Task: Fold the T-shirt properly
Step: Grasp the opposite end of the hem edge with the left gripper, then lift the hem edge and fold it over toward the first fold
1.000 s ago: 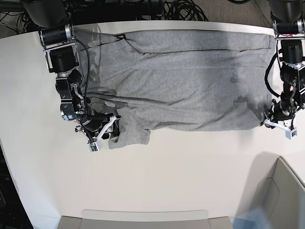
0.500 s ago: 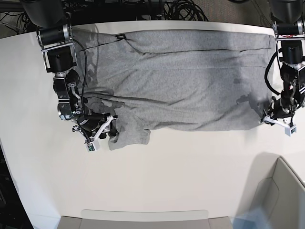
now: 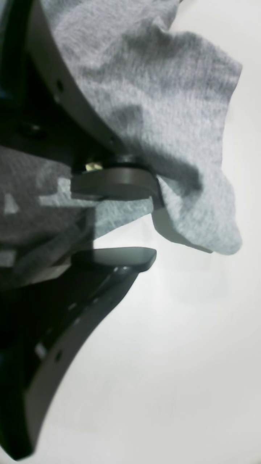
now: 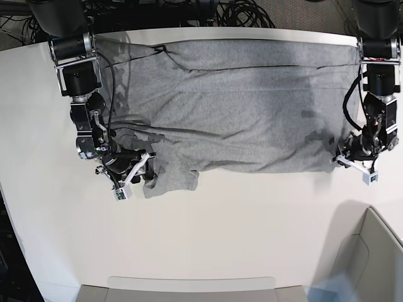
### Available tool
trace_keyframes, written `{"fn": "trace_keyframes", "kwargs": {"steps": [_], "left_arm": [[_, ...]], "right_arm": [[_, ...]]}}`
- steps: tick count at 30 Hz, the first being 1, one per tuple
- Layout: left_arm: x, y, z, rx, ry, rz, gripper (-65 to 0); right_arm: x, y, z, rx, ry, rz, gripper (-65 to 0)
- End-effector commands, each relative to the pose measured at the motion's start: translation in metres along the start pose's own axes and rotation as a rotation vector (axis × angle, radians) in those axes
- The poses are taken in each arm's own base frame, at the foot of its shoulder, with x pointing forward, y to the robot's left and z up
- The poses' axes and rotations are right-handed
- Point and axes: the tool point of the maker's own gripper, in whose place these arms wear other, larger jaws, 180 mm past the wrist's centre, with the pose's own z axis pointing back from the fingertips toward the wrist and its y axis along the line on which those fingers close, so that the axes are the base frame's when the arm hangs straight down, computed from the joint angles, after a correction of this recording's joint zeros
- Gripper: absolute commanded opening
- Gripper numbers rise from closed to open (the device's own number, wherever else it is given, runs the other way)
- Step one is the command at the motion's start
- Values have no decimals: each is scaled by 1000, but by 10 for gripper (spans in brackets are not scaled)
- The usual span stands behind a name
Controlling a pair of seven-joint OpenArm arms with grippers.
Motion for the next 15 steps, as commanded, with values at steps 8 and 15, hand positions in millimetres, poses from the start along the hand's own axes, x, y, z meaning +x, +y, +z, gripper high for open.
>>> {"fn": "trace_keyframes", "kwargs": {"steps": [8,15], "left_arm": [[33,-4,2,-9,-107,26,-650],[67,-3,7,-4,-242,47,-650]], "right_arm": [[-11,-10,1,-38,83,19,-596],[41,-25,5,-69,2,35,-650]]}}
